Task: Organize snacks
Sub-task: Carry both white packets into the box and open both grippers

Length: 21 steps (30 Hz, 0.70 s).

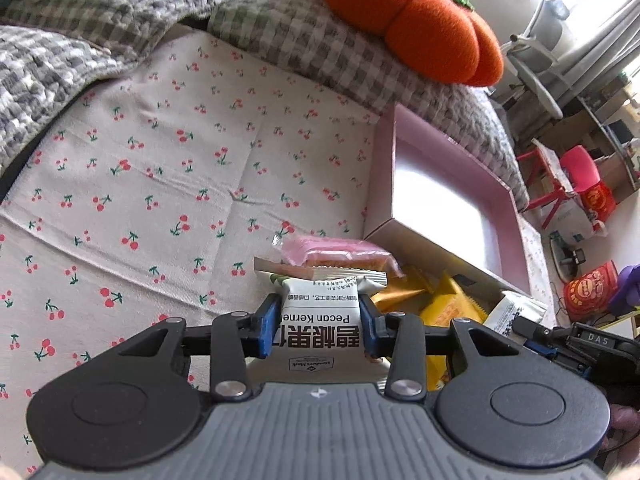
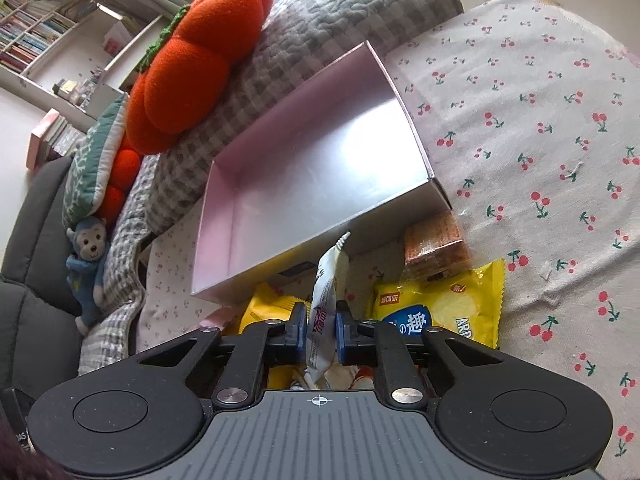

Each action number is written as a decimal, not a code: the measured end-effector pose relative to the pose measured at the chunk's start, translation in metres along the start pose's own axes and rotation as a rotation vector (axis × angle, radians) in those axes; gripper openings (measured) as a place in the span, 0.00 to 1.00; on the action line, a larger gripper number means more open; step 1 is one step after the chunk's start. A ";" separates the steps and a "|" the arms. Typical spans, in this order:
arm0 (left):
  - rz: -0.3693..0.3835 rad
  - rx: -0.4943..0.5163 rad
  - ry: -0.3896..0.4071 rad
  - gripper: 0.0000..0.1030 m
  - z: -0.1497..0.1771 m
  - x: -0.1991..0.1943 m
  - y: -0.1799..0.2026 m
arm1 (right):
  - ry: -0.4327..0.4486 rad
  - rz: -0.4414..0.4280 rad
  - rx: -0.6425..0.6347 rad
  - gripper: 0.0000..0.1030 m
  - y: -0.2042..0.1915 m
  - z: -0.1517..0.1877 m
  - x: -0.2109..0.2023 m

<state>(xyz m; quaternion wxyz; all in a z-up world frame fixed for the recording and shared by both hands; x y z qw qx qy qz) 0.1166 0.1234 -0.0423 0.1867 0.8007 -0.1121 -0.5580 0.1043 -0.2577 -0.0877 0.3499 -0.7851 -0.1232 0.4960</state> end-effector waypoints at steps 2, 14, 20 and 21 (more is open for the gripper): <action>0.005 -0.002 0.016 0.36 -0.001 -0.005 0.005 | 0.008 -0.010 0.002 0.13 0.000 -0.001 -0.005; 0.069 -0.002 0.088 0.36 -0.015 -0.006 0.046 | 0.073 -0.087 0.037 0.13 -0.006 -0.015 -0.031; 0.105 0.018 0.112 0.36 -0.021 0.009 0.072 | 0.122 -0.129 0.061 0.13 -0.010 -0.030 -0.041; 0.109 0.019 0.116 0.36 -0.022 0.011 0.075 | 0.132 -0.134 0.071 0.13 -0.009 -0.034 -0.042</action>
Point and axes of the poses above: each gripper's, at about its wrist camera, not at the fingertips, and x roughly the way its jaws point, y to its right, z to its underside, the point moved 2 cm from there along x, roughly the way its jaws point, and after that the axes turned 8 degrees about -y, right-handed, at the moved point
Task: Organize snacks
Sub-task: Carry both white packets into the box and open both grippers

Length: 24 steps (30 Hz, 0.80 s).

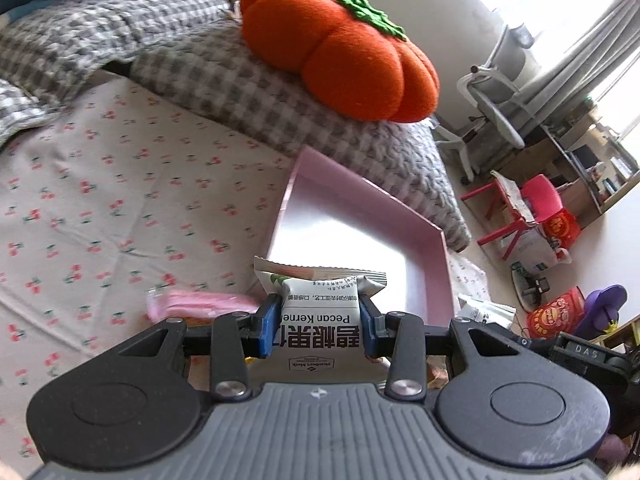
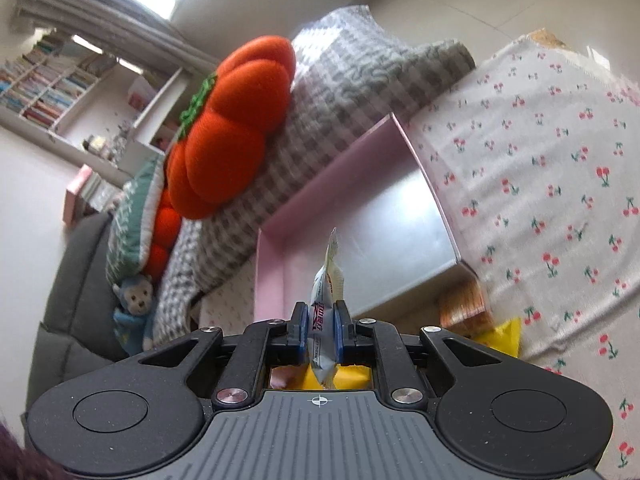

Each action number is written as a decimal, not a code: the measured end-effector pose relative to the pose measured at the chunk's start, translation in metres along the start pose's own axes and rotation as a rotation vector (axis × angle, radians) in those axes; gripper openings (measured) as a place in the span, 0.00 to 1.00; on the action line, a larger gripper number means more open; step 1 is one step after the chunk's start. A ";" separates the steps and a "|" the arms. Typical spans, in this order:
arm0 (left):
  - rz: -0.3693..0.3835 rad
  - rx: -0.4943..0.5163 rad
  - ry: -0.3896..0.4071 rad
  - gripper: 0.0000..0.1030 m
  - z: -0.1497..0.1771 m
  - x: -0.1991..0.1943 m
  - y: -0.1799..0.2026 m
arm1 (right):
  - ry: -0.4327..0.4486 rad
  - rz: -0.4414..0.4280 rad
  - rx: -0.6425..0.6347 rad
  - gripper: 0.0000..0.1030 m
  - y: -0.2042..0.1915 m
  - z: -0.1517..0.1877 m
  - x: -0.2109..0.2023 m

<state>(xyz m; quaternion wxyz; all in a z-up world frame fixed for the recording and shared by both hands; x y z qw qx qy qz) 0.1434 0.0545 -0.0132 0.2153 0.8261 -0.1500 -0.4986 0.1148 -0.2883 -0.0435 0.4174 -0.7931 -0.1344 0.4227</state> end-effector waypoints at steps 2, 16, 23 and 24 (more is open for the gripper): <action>0.005 0.006 0.009 0.36 -0.002 0.008 0.007 | 0.018 -0.005 0.014 0.13 0.002 -0.006 -0.001; -0.087 0.190 0.136 0.36 -0.023 0.067 0.043 | 0.065 0.052 0.027 0.13 0.035 -0.040 0.022; -0.200 0.313 0.135 0.36 -0.019 0.091 0.043 | 0.056 0.073 -0.021 0.13 0.040 -0.047 0.040; -0.209 0.315 0.129 0.36 -0.019 0.093 0.041 | 0.052 0.078 -0.028 0.13 0.040 -0.048 0.042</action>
Point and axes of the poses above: each gripper's, at about its wrist camera, not at the fingertips, and x roughly the way its jaws point, y to its right, z to its underside, the point moved 2 cm from there along x, roughly the way its jaws point, and after that the axes turned 8 degrees about -y, right-handed, at the moved point
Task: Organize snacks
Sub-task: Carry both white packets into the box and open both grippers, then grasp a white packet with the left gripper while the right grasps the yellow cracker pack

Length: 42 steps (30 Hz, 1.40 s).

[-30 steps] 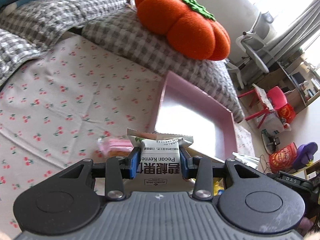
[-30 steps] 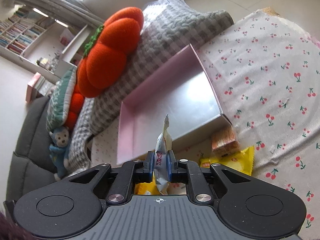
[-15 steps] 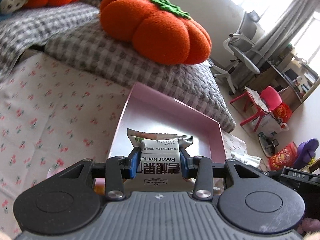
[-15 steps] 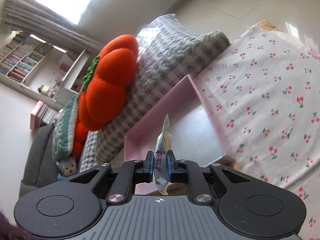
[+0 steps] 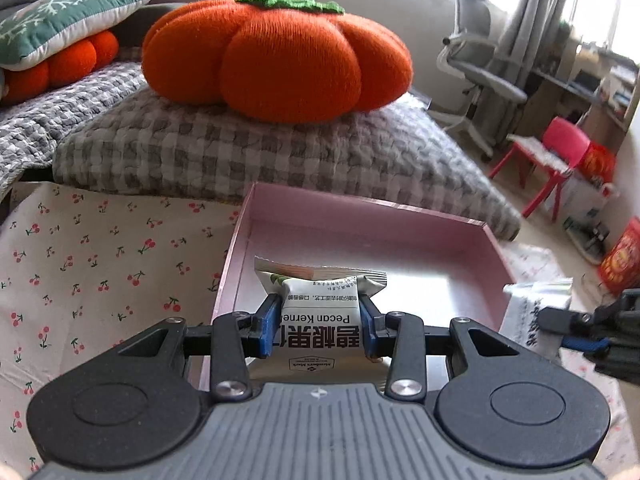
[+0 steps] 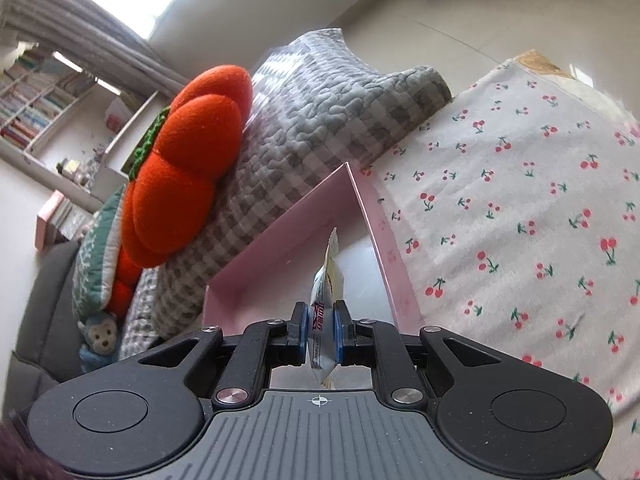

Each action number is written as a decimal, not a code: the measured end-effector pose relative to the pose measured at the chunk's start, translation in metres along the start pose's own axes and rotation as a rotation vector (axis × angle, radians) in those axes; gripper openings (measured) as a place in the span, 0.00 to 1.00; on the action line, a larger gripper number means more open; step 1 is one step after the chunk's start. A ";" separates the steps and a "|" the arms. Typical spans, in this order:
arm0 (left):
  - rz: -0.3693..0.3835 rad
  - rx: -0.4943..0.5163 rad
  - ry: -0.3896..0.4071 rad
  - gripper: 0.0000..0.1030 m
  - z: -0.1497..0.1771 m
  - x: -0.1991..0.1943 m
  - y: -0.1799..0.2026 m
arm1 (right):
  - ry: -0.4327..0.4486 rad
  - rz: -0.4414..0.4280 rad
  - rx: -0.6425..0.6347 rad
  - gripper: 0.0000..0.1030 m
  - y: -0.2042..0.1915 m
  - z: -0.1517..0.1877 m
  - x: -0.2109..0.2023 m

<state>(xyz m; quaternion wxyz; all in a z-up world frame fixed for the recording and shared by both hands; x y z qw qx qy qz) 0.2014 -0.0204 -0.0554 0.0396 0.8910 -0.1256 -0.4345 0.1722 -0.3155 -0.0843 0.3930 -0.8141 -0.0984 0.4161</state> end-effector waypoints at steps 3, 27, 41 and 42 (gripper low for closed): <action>-0.023 0.013 -0.017 0.36 0.004 0.006 -0.003 | -0.008 0.019 -0.021 0.13 0.001 -0.001 0.007; -0.024 0.076 -0.032 0.87 0.009 -0.011 0.011 | 0.000 0.053 -0.132 0.66 -0.012 0.001 -0.011; -0.031 0.070 -0.069 0.99 0.023 -0.048 -0.001 | 0.016 0.118 -0.238 0.85 -0.018 0.019 -0.054; -0.030 0.067 -0.072 0.99 0.024 -0.050 -0.003 | 0.015 0.121 -0.245 0.86 -0.017 0.021 -0.056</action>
Point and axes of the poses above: each gripper's, at about its wrist camera, not at the fingertips, and x roughly the way its jaws point, y to its right, z to its underside, the point moved 2 cm from there along x, roughly the way its jaws point, and after that the axes turned 8 degrees about -y, right-handed, at the moved point
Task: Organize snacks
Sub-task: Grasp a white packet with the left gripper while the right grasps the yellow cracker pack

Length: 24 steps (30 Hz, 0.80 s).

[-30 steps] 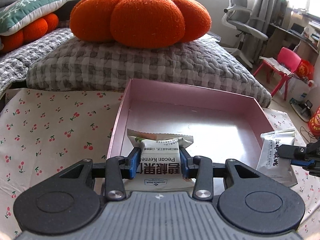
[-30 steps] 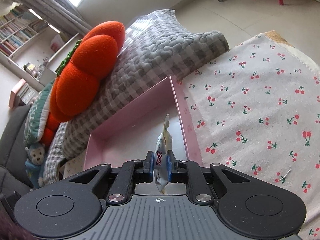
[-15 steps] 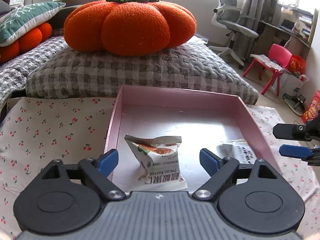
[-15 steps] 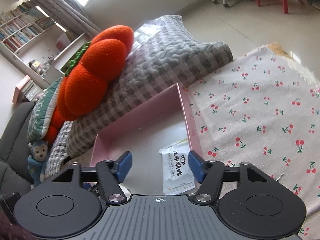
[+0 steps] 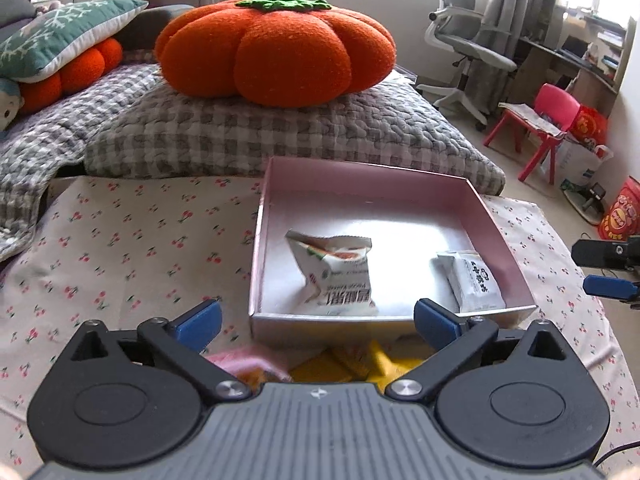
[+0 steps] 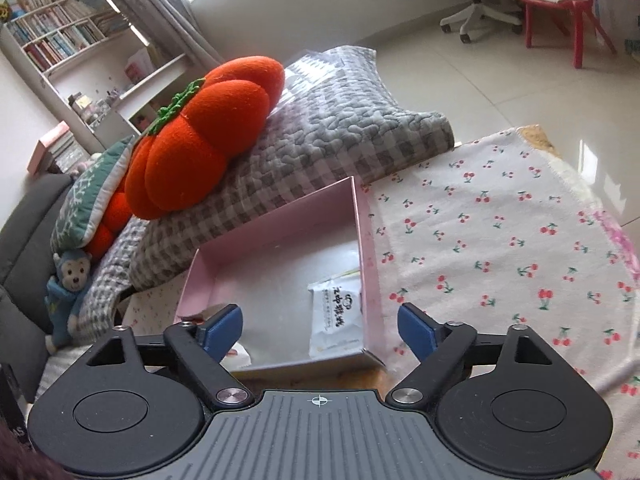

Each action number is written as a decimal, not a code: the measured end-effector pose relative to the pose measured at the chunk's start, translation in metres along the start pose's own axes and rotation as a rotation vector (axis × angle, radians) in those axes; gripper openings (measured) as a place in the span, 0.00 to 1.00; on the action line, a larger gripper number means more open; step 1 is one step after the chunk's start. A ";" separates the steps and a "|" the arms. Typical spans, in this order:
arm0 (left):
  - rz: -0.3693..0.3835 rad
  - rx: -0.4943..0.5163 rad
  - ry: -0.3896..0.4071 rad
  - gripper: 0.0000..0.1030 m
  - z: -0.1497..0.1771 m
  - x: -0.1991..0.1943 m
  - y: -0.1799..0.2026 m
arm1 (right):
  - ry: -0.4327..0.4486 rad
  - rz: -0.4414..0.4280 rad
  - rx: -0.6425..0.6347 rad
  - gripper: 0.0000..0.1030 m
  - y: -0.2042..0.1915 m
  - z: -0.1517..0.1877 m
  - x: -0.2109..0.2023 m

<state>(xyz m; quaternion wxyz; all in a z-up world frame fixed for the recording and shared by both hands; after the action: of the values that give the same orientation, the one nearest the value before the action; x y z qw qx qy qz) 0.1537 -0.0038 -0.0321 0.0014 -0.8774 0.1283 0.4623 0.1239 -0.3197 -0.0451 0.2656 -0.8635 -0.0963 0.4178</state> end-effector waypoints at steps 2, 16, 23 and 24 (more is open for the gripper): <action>0.001 -0.002 -0.004 0.99 0.004 -0.006 -0.003 | -0.004 0.004 -0.012 0.86 -0.001 0.004 -0.005; -0.038 -0.062 -0.128 0.99 0.048 -0.018 -0.023 | -0.037 0.074 -0.119 0.91 -0.003 0.046 -0.023; -0.050 -0.149 -0.197 0.99 0.075 -0.017 -0.035 | -0.052 0.136 -0.212 0.91 -0.001 0.063 -0.022; -0.050 -0.159 -0.203 0.98 0.080 -0.017 -0.036 | -0.051 0.146 -0.237 0.92 -0.002 0.066 -0.021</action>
<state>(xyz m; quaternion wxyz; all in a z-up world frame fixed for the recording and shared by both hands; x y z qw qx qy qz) 0.0882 0.0440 -0.0682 -0.0434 -0.8263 0.0685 0.5574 0.0594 -0.3014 -0.0634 0.1280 -0.8827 -0.0887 0.4435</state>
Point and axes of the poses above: each gripper's, at about its wrist camera, not at the fingertips, and x roughly the way its jaws point, y to its right, z to its underside, the point moved 2 cm from there along x, roughly the way its jaws point, and after that the axes turned 8 degrees about -y, right-handed, at the moved point
